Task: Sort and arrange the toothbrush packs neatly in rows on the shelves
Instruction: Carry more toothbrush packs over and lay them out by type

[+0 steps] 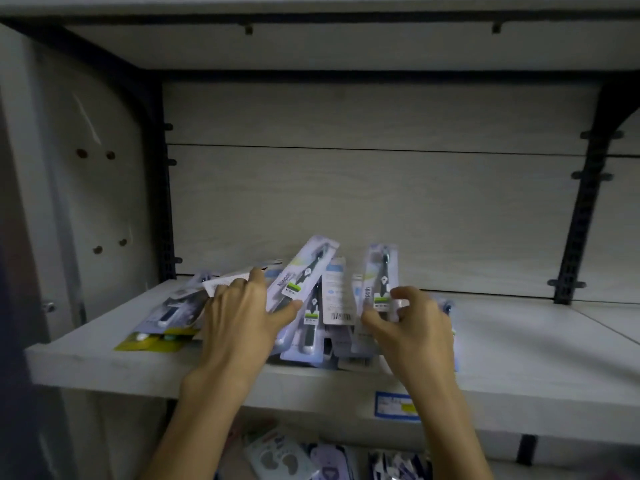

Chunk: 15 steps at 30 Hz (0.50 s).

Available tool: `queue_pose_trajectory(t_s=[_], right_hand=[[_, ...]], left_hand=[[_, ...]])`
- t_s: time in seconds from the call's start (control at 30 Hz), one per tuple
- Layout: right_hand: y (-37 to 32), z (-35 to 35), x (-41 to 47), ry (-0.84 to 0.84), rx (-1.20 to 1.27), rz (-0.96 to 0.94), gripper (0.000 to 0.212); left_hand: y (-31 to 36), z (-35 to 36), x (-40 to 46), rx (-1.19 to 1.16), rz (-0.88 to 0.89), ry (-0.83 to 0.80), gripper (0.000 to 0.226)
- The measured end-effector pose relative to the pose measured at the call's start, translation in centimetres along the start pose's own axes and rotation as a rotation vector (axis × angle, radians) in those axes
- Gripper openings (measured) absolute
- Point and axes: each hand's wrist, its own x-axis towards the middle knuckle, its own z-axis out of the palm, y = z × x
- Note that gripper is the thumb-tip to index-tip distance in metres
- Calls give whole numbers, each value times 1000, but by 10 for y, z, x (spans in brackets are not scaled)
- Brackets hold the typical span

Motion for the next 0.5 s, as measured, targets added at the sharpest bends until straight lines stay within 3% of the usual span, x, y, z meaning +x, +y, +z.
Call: queue_pose_trajectory(t_s=[0.2,0.37,0.5], right_hand=[[7,-20,-33,-26,235,56,49],[17,-44,-66,-39,543,209,26],[27,-73,-90,-40,568,247,18]], left_hand=[[11,-20,-37,-338,-126,78,38],[18,-27,-73,-660,-252,39,28],[43,-30,-98,-874,-318,0,26]])
